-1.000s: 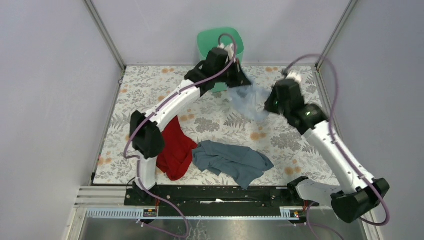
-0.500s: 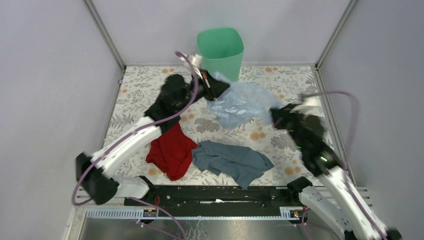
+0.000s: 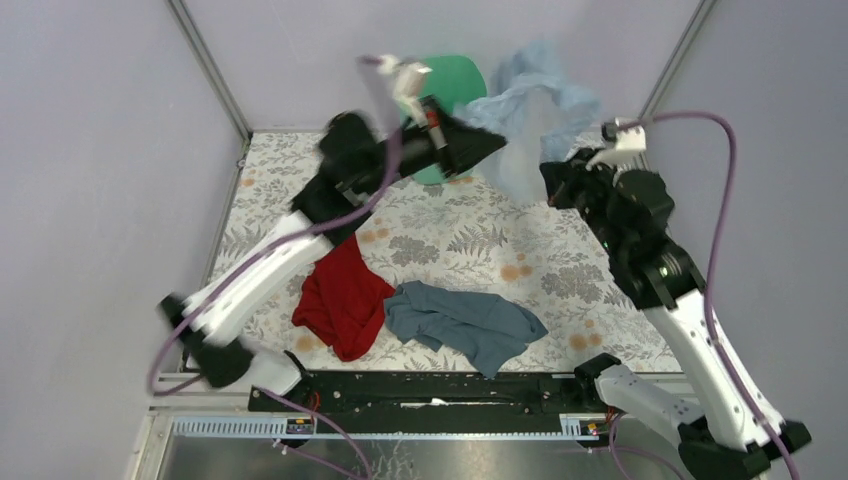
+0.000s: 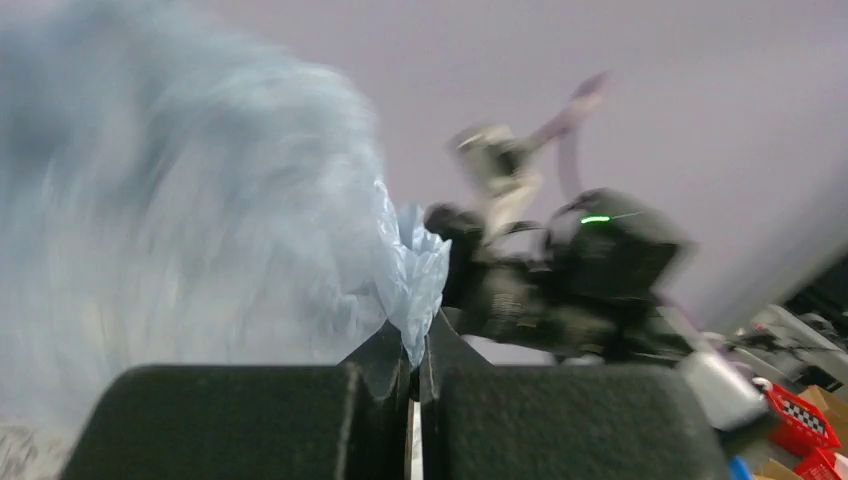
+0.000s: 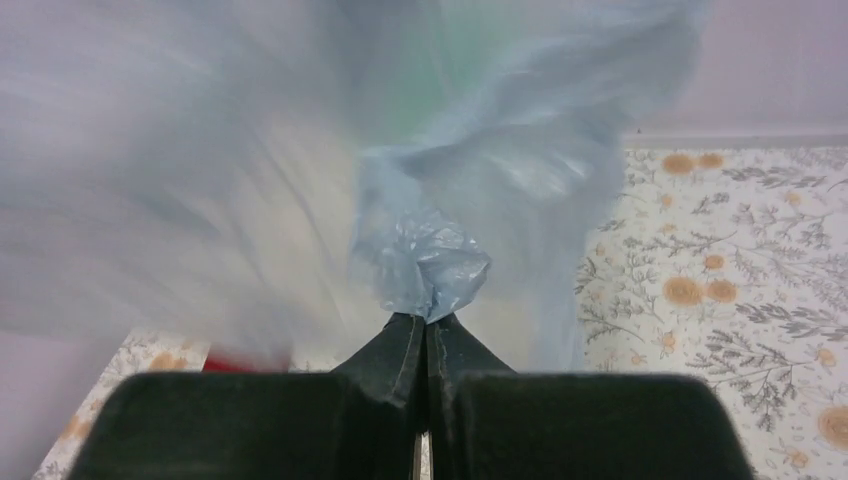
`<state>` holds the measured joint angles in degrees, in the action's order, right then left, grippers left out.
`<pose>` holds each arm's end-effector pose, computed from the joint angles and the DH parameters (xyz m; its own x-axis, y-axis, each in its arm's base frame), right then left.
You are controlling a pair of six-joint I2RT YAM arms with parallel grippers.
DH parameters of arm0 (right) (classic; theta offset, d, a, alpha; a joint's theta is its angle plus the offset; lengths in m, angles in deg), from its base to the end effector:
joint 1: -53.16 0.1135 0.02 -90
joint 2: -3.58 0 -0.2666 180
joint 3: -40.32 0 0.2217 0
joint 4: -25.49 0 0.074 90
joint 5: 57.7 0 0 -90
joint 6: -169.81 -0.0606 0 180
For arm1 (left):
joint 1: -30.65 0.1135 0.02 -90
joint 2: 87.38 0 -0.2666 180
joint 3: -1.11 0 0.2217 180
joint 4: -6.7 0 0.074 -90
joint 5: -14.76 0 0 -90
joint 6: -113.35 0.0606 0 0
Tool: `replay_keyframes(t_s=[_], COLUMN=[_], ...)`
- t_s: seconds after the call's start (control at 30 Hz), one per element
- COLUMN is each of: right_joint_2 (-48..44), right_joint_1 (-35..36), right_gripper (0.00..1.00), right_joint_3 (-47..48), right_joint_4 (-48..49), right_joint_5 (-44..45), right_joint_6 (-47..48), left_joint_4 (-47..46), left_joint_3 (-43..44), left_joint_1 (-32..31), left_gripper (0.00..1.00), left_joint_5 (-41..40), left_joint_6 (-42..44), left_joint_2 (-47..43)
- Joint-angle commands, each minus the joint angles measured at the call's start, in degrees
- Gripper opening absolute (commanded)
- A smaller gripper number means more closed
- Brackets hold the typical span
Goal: Put the trash bags into the trash bin
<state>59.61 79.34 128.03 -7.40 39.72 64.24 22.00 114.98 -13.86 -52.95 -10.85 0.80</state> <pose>0.1773 0.0785 0.4482 -0.1046 0.2452 -0.9638 -0.3047 0.9146 0.2657 0.2258 -0.2542 0.4995 -0.4078 -0.3284 -0.8520 0.8288 0.2584 -0.4963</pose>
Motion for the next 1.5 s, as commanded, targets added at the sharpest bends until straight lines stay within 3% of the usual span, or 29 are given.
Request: replay_keyframes(t_s=[0.0, 0.03, 0.1, 0.17, 0.2, 0.27, 0.4, 0.5, 0.63, 0.73, 0.8, 0.9, 0.97, 1.0, 1.1, 1.17, 1.3, 1.47], right_joint_2=[-6.33, -6.67, -5.88, -4.68, -4.15, -2.46, 2.85, 7.06, 7.02, 2.26, -2.44, -9.18, -10.61, -10.1, -8.13, -9.28, -6.99, 6.61], right_joint_1=[-0.19, -0.52, -1.83, -2.58, -2.61, -2.64, -2.63, -2.65, -2.66, -2.62, -2.62, -2.66, -2.67, -2.68, -2.62, -2.67, -2.58, -2.62], right_gripper=[0.0, 0.0, 0.0, 0.0, 0.0, 0.0, 0.0, 0.0, 0.0, 0.0, 0.0, 0.0, 0.0, 0.0, 0.0, 0.0, 0.0, 0.0], right_joint_3=[-14.39, -18.88, -25.43, -28.3, -28.24, -24.97, -12.12, -0.23, 17.0, 21.6, 15.99, -3.38, -21.63, -28.17, -42.34, -40.83, -21.85, 18.36], right_joint_4=[0.95, 1.05, 0.86, 1.18, 1.6, 1.61, -2.38, -8.2, -14.21, -11.96, -6.82, 0.72, 1.44, 1.53, 8.45, 8.26, 3.01, -13.15], right_joint_5=[4.31, 6.94, 8.67, 8.16, 7.72, 7.36, 6.86, 5.88, 1.48, -3.43, -6.03, -4.68, -0.46, -2.42, -15.18, -14.92, -8.12, -3.53], right_joint_6=[0.7, -0.44, -2.99, -5.1, -5.31, -4.56, 0.35, 2.68, 3.71, 4.31, 4.96, 4.36, -2.16, -8.3, -15.16, -14.77, -4.97, 4.72], left_joint_4=[-8.31, -6.32, -8.27, -14.22, -11.9, -6.72, -6.04, -1.92, 4.23, 4.74, 3.83, 4.24, 7.66, 7.47, -0.45, -3.06, -0.25, 13.61], left_joint_3=[-18.01, -21.79, -29.7, -36.22, -35.74, -32.47, -28.07, -17.06, 1.79, 6.2, 0.78, -16.3, -27.82, -33.85, -49.57, -51.91, -38.41, 6.53], left_joint_1=[2.75, 6.45, 18.02, 22.94, 23.4, 23.08, 22.38, 20.49, 13.18, 5.41, 2.04, 2.45, 3.97, 4.84, 7.66, 7.71, 7.21, 1.88], left_gripper=[0.0, 0.0, 0.0, 0.0, 0.0, 0.0, 0.0, 0.0, 0.0, 0.0, 0.0, 0.0, 0.0, 0.0, 0.0, 0.0, 0.0, 0.0], left_joint_5=[-9.21, -9.21, -0.54, 6.93, 8.14, 9.14, 10.89, 11.54, 10.3, 2.83, -5.0, -16.43, -21.75, -23.27, -15.04, -10.78, -7.26, -3.81], left_joint_6=[-1.39, -4.55, -12.12, -16.17, -15.23, -11.91, -12.79, -11.92, -6.73, 0.34, 3.93, 3.51, 1.34, -1.28, -6.79, -7.85, -5.68, 2.07], left_joint_2=[-13.56, -14.46, -14.43, -13.2, -11.97, -8.69, -4.74, -2.03, -1.71, -5.56, -9.38, -13.77, -13.93, -13.73, -12.91, -12.5, -10.33, -1.57])
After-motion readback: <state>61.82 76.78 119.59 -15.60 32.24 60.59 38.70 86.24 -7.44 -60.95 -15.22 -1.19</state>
